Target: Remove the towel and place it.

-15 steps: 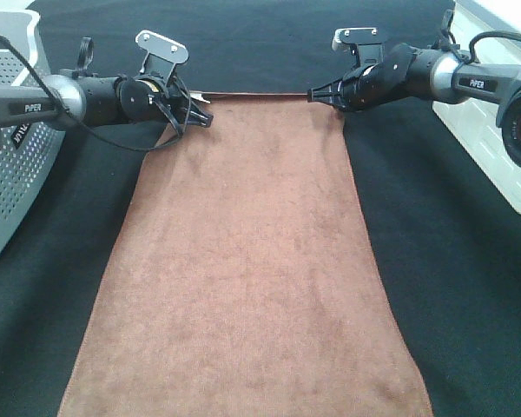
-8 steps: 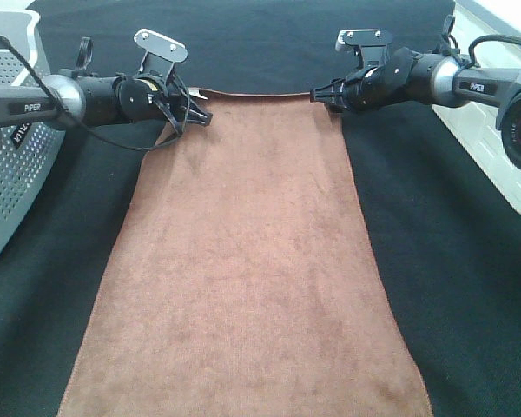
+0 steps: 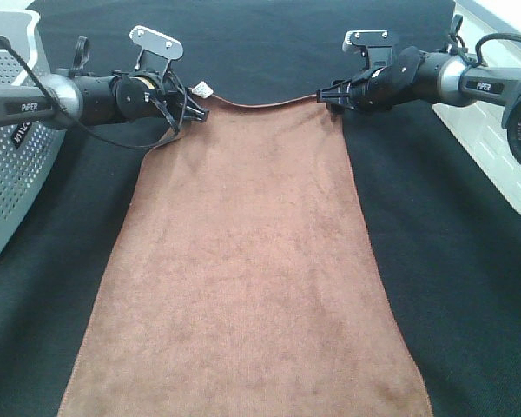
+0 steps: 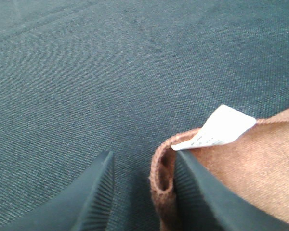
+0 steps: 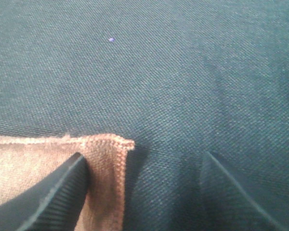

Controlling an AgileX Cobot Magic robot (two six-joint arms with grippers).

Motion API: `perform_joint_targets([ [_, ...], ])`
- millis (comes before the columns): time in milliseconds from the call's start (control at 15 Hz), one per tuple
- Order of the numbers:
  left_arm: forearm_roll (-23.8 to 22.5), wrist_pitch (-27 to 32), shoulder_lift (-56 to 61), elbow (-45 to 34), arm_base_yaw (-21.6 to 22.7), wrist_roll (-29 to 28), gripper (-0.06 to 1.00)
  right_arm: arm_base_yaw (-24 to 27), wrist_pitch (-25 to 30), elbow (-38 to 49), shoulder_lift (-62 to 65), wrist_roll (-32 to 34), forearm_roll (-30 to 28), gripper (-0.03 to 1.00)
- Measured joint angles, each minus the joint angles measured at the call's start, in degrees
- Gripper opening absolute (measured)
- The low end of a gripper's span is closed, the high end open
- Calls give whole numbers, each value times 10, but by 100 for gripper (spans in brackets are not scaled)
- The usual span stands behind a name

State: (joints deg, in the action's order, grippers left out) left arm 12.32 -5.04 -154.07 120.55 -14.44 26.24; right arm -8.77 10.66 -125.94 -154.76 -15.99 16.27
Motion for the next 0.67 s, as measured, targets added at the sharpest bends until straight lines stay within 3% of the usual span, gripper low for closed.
perform_joint_targets([
  [333,0,0,0,0,0,0,39,0,5,0,-13,-1,22,64],
  [667,0,0,0,0,0,0,39,0,42,-2,0,-3,36,64],
])
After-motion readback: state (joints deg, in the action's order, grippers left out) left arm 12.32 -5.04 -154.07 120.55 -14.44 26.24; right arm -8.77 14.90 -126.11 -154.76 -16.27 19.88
